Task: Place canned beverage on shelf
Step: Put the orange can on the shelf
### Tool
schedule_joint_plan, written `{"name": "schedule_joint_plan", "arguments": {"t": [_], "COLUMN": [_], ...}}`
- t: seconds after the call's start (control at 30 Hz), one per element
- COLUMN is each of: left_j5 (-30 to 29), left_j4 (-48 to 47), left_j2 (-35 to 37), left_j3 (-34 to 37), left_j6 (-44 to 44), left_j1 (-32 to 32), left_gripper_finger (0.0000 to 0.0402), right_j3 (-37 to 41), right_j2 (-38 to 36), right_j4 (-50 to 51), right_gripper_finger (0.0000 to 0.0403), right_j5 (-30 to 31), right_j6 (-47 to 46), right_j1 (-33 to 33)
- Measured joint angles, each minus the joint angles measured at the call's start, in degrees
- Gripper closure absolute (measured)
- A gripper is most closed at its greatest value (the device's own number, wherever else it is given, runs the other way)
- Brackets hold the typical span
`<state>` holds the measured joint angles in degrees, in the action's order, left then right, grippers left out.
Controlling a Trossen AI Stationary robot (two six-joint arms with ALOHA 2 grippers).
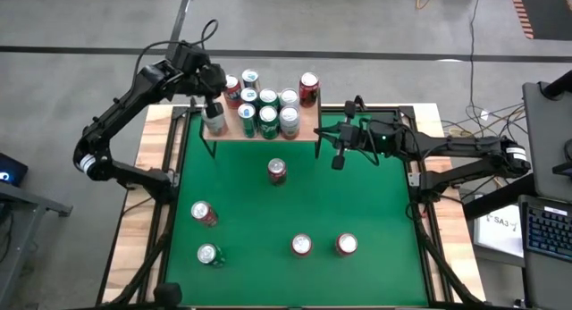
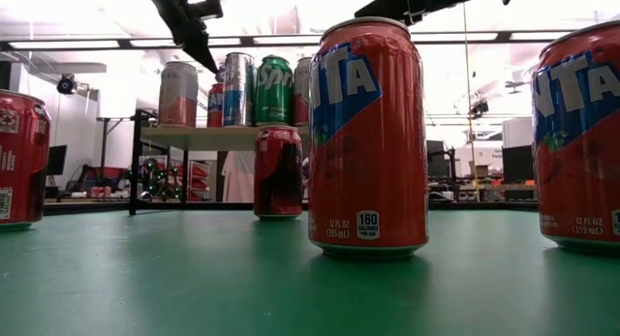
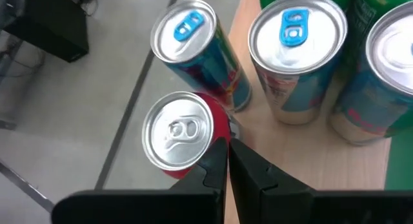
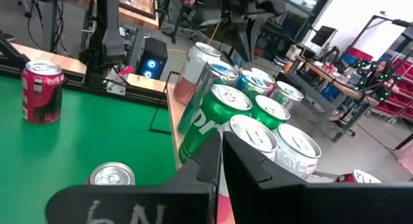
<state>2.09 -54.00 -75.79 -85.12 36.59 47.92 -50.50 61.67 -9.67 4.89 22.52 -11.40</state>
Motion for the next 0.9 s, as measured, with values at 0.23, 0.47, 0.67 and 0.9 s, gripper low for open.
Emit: {"name": "schedule_joint_plan", "arguments": {"t": [0.23, 0.47, 0.67, 0.9], "left_j5": [0.0, 0.0, 0.1, -0.1], "left_j4": [-2.1, -3.6, -3.6, -4.0], "left_j2": [-3.4, -5.3, -5.6, -5.5], "left_j3": [-2.6, -2.9, -3.0, -3.0], "left_j6": [0.7, 1.8, 1.8, 1.2], "left_j1": [0.6, 0.9, 1.7, 2.4], "left_gripper_finger": [0.0401, 0.0401, 0.0401, 0.0401], "right_j3": [0.0, 0.0, 0.0, 0.0], "right_j2": [0.3, 0.3, 0.3, 0.4], "right_j4": [0.1, 0.4, 0.4, 0.4], "right_gripper_finger": [0.0394, 0.0394, 0.0394, 0.0394], "right_j5": [0.0, 0.0, 0.0, 0.0], "right_j6": [0.0, 0.2, 0.2, 0.6], "right_j1": [-0.4, -0.4, -0.4, -0.4]}}
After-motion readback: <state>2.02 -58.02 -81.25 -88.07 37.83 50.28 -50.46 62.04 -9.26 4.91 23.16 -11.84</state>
